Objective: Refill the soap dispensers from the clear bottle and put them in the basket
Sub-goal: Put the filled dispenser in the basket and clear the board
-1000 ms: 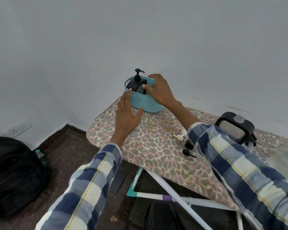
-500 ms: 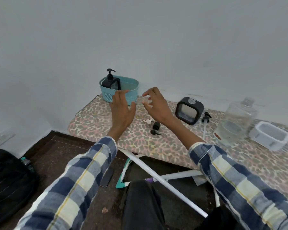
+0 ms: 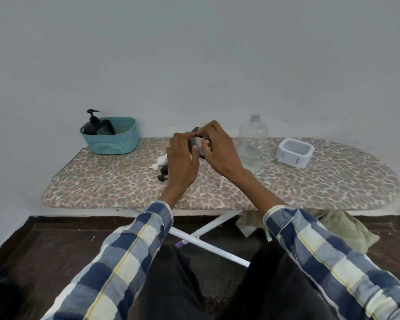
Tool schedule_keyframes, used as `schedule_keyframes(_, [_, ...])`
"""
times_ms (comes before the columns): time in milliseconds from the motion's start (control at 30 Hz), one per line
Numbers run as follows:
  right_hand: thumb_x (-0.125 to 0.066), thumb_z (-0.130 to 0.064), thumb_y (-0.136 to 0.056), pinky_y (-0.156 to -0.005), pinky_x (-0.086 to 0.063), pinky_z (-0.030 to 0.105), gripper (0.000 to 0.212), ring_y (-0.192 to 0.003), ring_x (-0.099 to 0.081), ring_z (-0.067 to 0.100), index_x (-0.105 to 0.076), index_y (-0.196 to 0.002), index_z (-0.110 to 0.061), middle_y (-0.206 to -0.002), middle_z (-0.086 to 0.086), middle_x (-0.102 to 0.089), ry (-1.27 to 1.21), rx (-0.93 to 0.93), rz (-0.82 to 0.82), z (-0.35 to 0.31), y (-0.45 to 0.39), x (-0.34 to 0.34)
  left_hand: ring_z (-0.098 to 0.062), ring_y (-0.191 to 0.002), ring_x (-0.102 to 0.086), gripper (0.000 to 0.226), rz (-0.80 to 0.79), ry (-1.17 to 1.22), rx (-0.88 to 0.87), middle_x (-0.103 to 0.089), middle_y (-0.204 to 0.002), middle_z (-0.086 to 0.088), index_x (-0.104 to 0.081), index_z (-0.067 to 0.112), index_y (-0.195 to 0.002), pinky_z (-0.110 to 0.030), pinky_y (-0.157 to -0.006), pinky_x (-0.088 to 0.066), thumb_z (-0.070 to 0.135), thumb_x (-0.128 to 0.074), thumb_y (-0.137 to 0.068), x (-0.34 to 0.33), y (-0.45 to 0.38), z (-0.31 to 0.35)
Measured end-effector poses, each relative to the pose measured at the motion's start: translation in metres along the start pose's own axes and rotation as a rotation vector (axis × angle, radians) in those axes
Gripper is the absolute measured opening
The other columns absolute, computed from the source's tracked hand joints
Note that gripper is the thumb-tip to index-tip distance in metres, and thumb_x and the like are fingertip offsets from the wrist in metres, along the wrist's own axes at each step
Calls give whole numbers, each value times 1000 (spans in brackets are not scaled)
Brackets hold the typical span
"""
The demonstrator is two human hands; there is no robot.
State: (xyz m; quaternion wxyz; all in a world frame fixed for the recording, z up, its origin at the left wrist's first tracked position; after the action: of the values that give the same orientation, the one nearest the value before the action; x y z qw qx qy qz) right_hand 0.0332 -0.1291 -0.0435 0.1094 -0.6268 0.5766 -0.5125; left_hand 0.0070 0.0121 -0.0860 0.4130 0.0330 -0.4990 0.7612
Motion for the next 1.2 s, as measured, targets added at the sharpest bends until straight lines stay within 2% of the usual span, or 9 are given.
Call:
schedule_keyframes(233, [-53,-4,-104,-69,-57,30,16,-91,-64,12,-60,-116,-11,-116,-1,-59,55,-49,373,26,26,85,-17,-114,-56,32,-135,192,-24,-54,-131,1,-49,17,-140,-40,-93,-53,26,-51,-110,-63,11,57])
schedule_keyframes(367, [-54,-7,-99,-76,-53,34,19,-97,-61,17,-57,-116,-15,-115,0,-55,132,-251,560,79,46,123,-16,-112,-57,35,-191,222,16,-49,-132,1,-46,19,-143,-38,-93,-54,28,-54,-109,-88,18,72])
schedule_keyframes(500, [-60,-10,-92,-89,-49,47,27,-118,-49,32,-55,-119,-13,-128,9,-50,322,-577,441,154,81,140,-12,-111,-56,42,-253,226,99,-48,-136,-1,-44,17,-147,-35,-90,-53,30,-54,-109,-101,27,75])
schedule_keyframes(600, [-65,-14,-95,-95,-48,53,36,-126,-41,42,-56,-129,-7,-138,19,-45,406,-758,317,189,102,144,-16,-112,-60,47,-295,202,130,-48,-140,0,-41,19,-149,-42,-91,-58,35,-52,-106,-108,32,71])
schedule_keyframes(733, [-62,-22,-102,-96,-46,48,30,-125,-40,42,-61,-127,-6,-142,22,-40,437,-737,251,202,115,136,-15,-108,-62,49,-323,188,150,-49,-142,1,-37,23,-148,-43,-92,-59,39,-49,-104,-115,39,69])
schedule_keyframes(933, [-59,-30,-104,-98,-45,49,18,-124,-36,39,-57,-104,-12,-142,18,-35,297,-721,406,203,117,125,-6,-107,-60,48,-337,206,190,-48,-148,1,-35,24,-150,-35,-94,-54,35,-52,-106,-121,40,62])
schedule_keyframes(1033, [-69,-27,-98,-99,-40,38,18,-129,-39,35,-57,-97,-13,-144,14,-38,218,-723,429,203,117,124,5,-103,-55,46,-345,204,203,-46,-150,0,-34,23,-150,-29,-93,-48,31,-53,-109,-122,42,62])
schedule_keyframes(1133, [-80,-25,-90,-104,-43,34,24,-133,-49,29,-60,-90,-12,-141,12,-47,141,-754,477,202,118,128,-6,-109,-57,44,-351,217,204,-46,-148,0,-33,23,-149,-33,-95,-51,32,-52,-110,-123,43,62])
schedule_keyframes(1200, [-83,-26,-88,-97,-44,31,29,-126,-53,24,-57,-92,-14,-135,11,-50,84,-761,503,200,121,131,-7,-108,-59,42,-336,231,211,-45,-146,2,-33,25,-148,-34,-93,-53,32,-51,-110,-122,44,61])
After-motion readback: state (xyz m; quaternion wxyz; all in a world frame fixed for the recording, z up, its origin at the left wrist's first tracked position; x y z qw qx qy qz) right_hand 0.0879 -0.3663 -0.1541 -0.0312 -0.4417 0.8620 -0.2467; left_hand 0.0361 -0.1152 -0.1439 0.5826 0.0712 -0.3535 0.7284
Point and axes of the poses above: each hand's wrist, its own y-axis away from the middle knuckle, its own x-axis out of the back of the hand, z = x × y, the point moved 2 cm from there along -y, towards the middle knuckle
